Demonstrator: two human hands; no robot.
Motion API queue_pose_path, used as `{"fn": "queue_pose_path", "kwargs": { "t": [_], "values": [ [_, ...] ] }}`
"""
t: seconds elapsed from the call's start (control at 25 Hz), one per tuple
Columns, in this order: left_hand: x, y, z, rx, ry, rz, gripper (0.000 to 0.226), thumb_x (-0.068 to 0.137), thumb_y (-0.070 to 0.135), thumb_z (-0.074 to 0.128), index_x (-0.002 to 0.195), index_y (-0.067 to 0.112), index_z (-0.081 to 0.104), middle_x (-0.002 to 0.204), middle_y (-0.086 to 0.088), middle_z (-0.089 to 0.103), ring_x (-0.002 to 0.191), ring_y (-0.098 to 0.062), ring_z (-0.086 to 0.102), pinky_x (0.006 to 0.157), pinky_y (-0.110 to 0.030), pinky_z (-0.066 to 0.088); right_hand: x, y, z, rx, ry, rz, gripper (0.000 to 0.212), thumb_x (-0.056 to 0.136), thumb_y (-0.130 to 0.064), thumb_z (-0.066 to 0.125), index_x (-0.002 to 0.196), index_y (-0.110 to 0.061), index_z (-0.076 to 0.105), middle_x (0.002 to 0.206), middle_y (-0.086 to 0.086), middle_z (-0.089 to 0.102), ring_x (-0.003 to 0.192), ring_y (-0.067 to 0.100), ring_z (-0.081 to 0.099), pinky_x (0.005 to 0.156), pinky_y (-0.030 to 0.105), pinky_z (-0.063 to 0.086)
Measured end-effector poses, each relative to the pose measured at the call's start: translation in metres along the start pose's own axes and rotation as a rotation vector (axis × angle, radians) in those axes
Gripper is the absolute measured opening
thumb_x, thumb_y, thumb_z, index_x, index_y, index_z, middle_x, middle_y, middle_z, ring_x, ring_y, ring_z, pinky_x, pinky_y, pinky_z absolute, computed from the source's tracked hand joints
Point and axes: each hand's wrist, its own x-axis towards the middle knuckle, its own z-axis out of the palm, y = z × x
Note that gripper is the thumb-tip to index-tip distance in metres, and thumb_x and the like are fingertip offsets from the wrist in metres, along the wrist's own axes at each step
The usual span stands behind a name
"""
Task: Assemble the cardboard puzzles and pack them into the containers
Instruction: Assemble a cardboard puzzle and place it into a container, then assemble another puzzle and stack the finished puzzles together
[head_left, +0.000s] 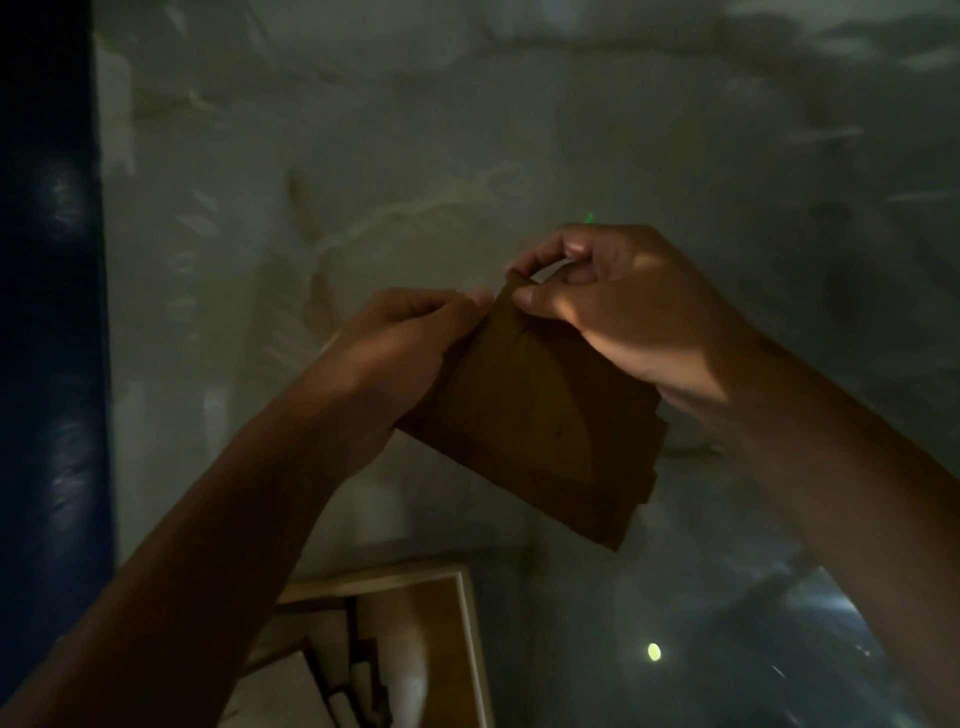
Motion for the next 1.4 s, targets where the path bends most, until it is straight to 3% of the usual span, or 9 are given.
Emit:
{"fn": "queue_pose_path", "kwargs": {
  "t": [0.16,0.24,0.36,0.52,0.68,0.84,0.92,1.16,1.4],
  "values": [
    [0.002,-0.008,0.0,-0.171,0.008,-0.024,0.027,0.097,0.023,0.059,0.093,0.005,0.079,0.09,-0.016,0.078,0.079,-0.027,0.075,0.076,-0.04,0.06,-0.005,0.011,-0.007,-0.183,0.165,-0.093,0.021,0.073,-0.04,0.078,0.093,-0.04,0.071,0.073,-0.015,0.071,0.062,-0.004,0.063,0.055,0.011,0.043],
    [0.003,-0.012,-0.001,-0.271,0.006,-0.041,0.028,0.099,0.023,0.054,0.104,0.006,0.076,0.103,-0.016,0.077,0.098,-0.033,0.073,0.091,-0.051,0.057,-0.01,0.019,-0.014,-0.158,0.26,-0.044,0.036,0.067,-0.05,0.076,0.101,-0.044,0.066,0.084,-0.013,0.072,0.074,-0.001,0.066,0.063,0.017,0.046],
    [0.003,-0.017,-0.004,-0.344,-0.01,-0.031,0.032,0.1,0.026,0.05,0.113,0.008,0.072,0.113,-0.015,0.075,0.108,-0.036,0.069,0.094,-0.059,0.051,-0.028,0.032,-0.022,0.043,0.352,0.054,0.052,0.06,-0.054,0.074,0.108,-0.036,0.064,0.094,-0.001,0.074,0.086,0.013,0.072,0.072,0.03,0.053],
    [0.0,-0.021,-0.005,-0.445,-0.047,-0.03,0.04,0.095,0.037,0.05,0.117,0.011,0.07,0.115,-0.014,0.074,0.104,-0.032,0.072,0.084,-0.056,0.058,-0.06,0.044,-0.019,0.265,0.389,0.092,0.026,0.071,-0.042,0.074,0.092,-0.027,0.07,0.082,-0.019,0.077,0.08,-0.003,0.072,0.065,0.018,0.054],
    [-0.01,-0.028,-0.001,-0.527,-0.093,-0.087,0.054,0.082,0.052,0.05,0.106,0.011,0.074,0.105,-0.014,0.076,0.093,-0.029,0.074,0.079,-0.05,0.06,-0.079,0.043,-0.018,0.31,0.322,0.058,0.013,0.082,-0.033,0.068,0.092,-0.033,0.075,0.085,-0.009,0.079,0.083,0.006,0.074,0.069,0.027,0.058],
    [-0.04,-0.049,0.013,-0.391,-0.039,0.094,0.029,0.083,0.034,0.059,0.1,0.017,0.075,0.103,-0.008,0.078,0.097,-0.023,0.074,0.075,-0.035,0.061,-0.098,0.048,-0.018,0.356,0.352,0.058,0.018,0.086,-0.032,0.06,0.096,-0.032,0.075,0.092,-0.006,0.077,0.093,0.017,0.072,0.086,0.046,0.056],
    [-0.057,-0.058,0.022,-0.315,-0.015,0.144,0.029,0.081,0.022,0.063,0.108,0.015,0.071,0.106,-0.009,0.077,0.101,-0.025,0.073,0.084,-0.04,0.06,-0.111,0.054,-0.018,0.364,0.35,0.074,0.02,0.088,-0.029,0.057,0.096,-0.029,0.075,0.09,-0.004,0.076,0.091,0.019,0.071,0.089,0.05,0.053],
    [-0.098,-0.087,0.04,-0.343,-0.118,0.157,0.035,0.09,-0.003,0.051,0.12,0.011,0.063,0.115,-0.014,0.074,0.108,-0.029,0.07,0.091,-0.04,0.057,-0.167,0.077,-0.019,0.489,0.352,0.101,0.035,0.087,-0.021,0.059,0.121,-0.023,0.067,0.11,0.003,0.077,0.103,0.022,0.073,0.084,0.039,0.056],
    [-0.138,-0.115,0.052,-0.351,-0.124,0.204,0.028,0.093,0.021,0.06,0.118,0.014,0.07,0.117,-0.011,0.074,0.112,-0.028,0.069,0.093,-0.041,0.056,-0.224,0.089,-0.011,0.374,0.375,0.065,0.032,0.087,-0.024,0.059,0.115,-0.036,0.068,0.106,-0.007,0.077,0.102,0.012,0.073,0.086,0.035,0.054]
  ]
}}
